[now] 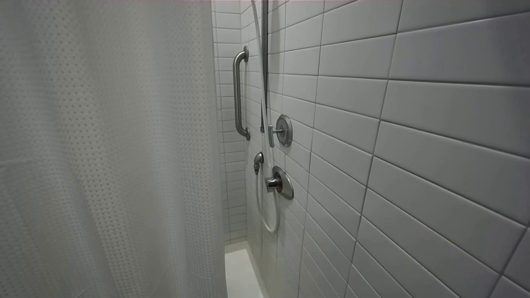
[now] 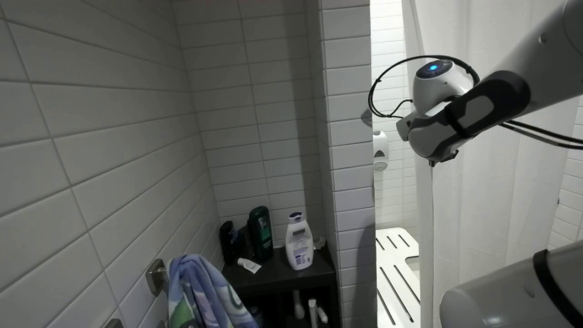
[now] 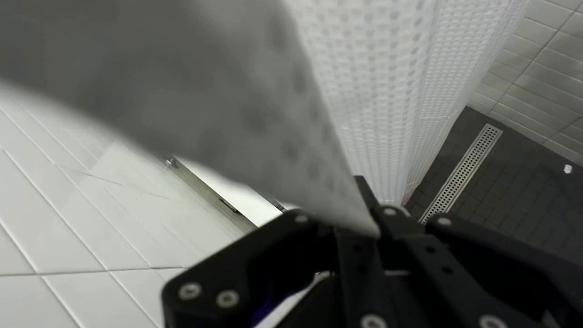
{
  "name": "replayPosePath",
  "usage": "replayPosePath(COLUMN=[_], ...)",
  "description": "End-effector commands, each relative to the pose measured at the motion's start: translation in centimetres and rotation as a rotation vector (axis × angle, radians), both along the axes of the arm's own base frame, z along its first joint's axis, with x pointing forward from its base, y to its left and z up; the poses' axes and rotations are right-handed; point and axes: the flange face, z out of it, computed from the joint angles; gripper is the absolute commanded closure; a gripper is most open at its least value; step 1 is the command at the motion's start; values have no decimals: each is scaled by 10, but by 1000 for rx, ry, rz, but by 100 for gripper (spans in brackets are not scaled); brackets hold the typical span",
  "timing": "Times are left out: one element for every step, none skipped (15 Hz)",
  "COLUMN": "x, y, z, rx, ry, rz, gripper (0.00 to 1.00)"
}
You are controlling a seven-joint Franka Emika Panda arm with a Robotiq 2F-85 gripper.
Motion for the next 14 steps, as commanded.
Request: replayPosePath(x=[7, 8, 9, 9, 9, 10, 10, 11, 12, 13, 14, 15, 16, 17], y=[-14, -18, -22, -25, -28, -31, -33, -36, -39, -42, -44, -47, -49, -51], z=[0, 0, 0, -2, -1, -2, -2, -2, -3, -3, -3, -2, -3, -1], rx=[14, 14, 16, 17, 17, 16, 16, 16, 17, 20, 24, 27, 30, 30], ry=[22, 28, 33, 38, 44, 50, 53, 59, 63, 69, 75, 80, 83, 88], rz=[-40, -50, -57, -67, -76, -83, -89, -95, -100, -108, -115, -123, -134, -141], gripper=[100, 100, 100, 100, 100, 100, 100, 100, 100, 100, 100, 100, 100, 100])
